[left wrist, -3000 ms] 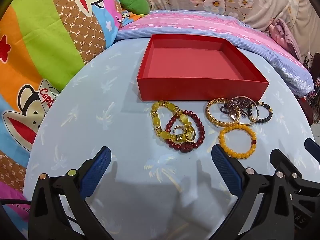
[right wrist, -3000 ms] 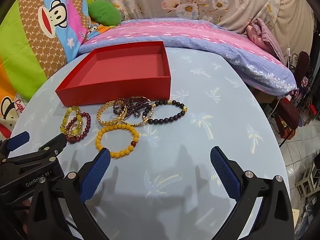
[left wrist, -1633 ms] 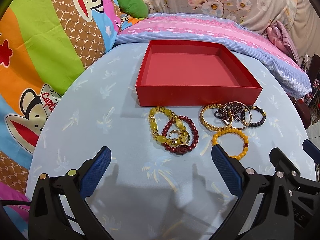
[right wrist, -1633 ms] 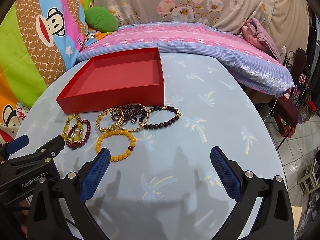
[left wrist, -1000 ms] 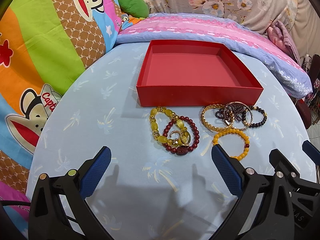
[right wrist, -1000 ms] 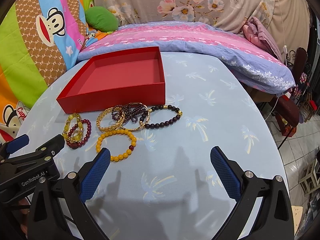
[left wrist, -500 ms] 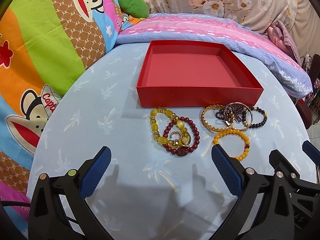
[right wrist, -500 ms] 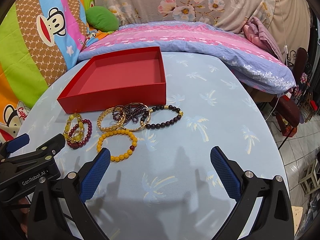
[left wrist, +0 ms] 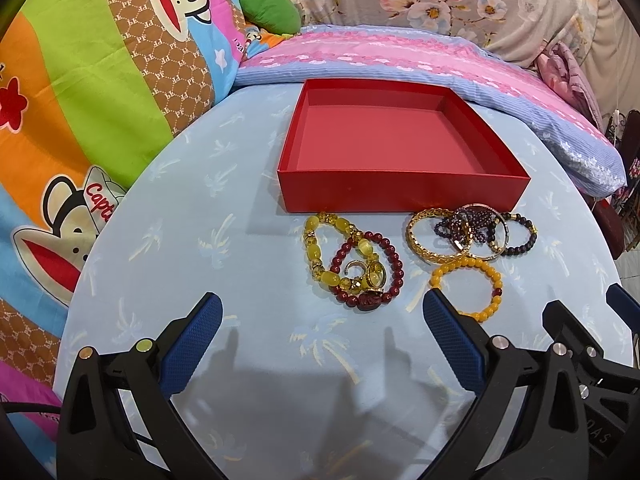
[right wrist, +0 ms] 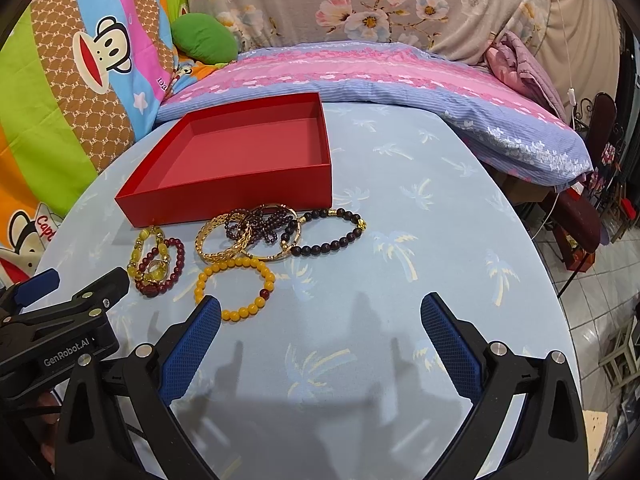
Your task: Organize jewelry
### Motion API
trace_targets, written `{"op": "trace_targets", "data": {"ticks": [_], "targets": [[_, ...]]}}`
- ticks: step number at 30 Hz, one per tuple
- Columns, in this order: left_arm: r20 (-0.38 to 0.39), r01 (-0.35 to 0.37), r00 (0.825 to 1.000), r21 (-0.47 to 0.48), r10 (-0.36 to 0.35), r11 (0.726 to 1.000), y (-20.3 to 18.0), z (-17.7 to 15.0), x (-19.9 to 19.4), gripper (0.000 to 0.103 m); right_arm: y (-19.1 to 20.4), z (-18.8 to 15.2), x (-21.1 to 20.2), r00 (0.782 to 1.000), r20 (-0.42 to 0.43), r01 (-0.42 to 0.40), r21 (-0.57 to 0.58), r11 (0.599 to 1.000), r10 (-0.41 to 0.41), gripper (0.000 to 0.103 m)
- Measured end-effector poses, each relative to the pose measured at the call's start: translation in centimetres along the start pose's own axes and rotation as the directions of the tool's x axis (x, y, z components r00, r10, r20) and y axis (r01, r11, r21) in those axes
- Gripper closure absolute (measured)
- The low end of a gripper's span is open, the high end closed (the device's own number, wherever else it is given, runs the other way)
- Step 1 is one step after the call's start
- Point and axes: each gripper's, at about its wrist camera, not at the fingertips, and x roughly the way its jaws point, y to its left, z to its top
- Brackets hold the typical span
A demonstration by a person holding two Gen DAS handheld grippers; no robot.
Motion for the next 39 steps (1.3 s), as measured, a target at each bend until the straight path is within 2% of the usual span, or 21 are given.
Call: {"op": "trace_targets", "data": {"ticks": [18,30,37,39], "targets": [[-0.005,0.003,1.0,-0.015,-0.003,1.0,0.4,-0.2,0.2,0.007,-0.1,-0.1,0.1,1.0,-0.002,0.0,0.0,1.0,0.0,0.007],[-0.045,-0.037,0.998,-0.091,0.033,0.995,4.1,0.5,2.9,0.008,-0.7,0.4,1.8,1.0,-0.022,0.014,0.017,1.0,-0.014,0.007],[-0.058,-0.013,0.998,-0.056,0.01,0.998,3.4,1.4,5.1,0.016,-0.4,0.6,2.8,0.999,-0.037,0.01,0.01,1.0,-0.01,0.007],[-0.069,-0.002,0.998,-0.052,-0.002,0.999,3.4,1.8,6.0,0.023,-0.6,0.8,2.9,0.999,-0.037,0.01,0.013,1.0,-0.01,0.007]]}}
